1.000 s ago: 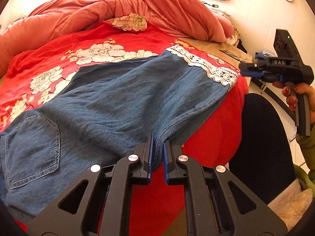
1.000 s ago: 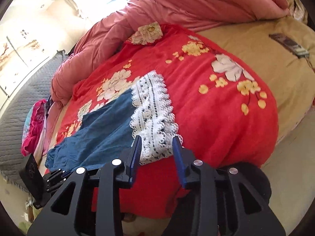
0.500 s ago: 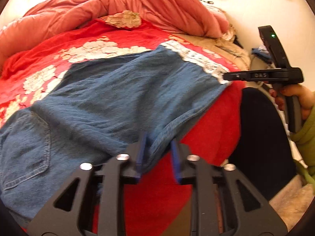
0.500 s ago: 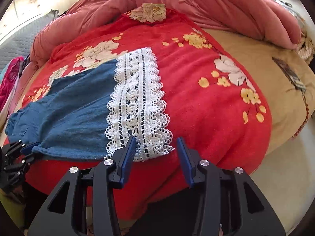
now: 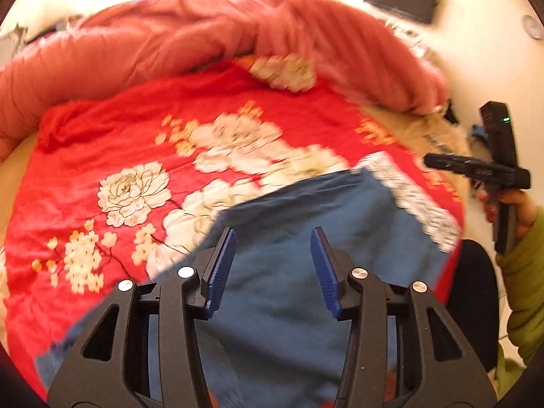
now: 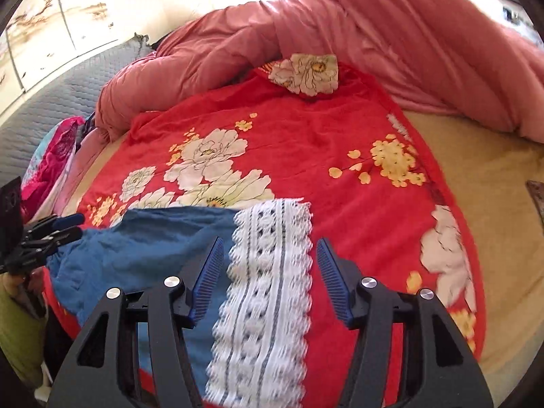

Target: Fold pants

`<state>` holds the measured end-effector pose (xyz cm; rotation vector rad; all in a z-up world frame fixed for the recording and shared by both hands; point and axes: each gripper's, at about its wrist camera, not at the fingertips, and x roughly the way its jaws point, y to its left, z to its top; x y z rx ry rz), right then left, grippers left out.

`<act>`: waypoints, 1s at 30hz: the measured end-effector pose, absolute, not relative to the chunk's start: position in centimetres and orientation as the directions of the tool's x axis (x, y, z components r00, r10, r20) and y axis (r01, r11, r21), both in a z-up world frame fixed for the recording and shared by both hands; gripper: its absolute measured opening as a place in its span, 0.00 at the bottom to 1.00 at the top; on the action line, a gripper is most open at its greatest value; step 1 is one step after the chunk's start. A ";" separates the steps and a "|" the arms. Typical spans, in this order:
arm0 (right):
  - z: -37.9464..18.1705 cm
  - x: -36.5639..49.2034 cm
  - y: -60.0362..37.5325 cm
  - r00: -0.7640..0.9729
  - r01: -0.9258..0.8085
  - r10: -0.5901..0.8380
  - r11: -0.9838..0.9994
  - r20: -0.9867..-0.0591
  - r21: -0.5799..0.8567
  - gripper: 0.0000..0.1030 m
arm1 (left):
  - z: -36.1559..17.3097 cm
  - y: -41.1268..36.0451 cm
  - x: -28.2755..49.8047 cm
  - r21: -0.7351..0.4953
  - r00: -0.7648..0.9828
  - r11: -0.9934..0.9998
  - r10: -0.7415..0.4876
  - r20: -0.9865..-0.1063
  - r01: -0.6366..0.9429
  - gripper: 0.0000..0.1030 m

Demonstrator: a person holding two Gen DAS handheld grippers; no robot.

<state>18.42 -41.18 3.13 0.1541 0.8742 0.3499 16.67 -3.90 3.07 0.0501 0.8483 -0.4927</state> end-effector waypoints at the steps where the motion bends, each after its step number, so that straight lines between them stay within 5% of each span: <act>1: 2.4 20.0 -41.4 0.569 -0.227 0.371 0.929 -0.733 0.294 0.54 | 2.4 -4.0 18.1 -0.141 0.542 0.893 -0.378 -0.751 0.427 0.39; 14: -3.2 26.4 -41.4 0.404 -0.233 0.514 0.858 -0.757 0.458 0.53 | -4.0 -4.9 24.0 -0.270 0.371 0.869 -0.432 -0.822 0.414 0.51; 18: -4.0 25.7 -41.3 0.408 -0.275 0.555 0.832 -0.725 0.482 0.23 | -4.1 -4.9 23.9 -0.279 0.390 0.876 -0.433 -0.813 0.393 0.07; 25: -0.6 24.1 -42.4 0.531 -0.339 0.598 0.799 -0.600 0.496 0.19 | -1.2 -2.0 24.4 -0.408 0.477 0.852 -0.522 -0.708 0.328 0.01; 30: -0.9 27.1 -40.6 0.515 -0.331 0.495 0.868 -0.699 0.370 0.19 | -2.8 -3.4 25.7 -0.332 0.474 0.893 -0.444 -0.760 0.304 0.01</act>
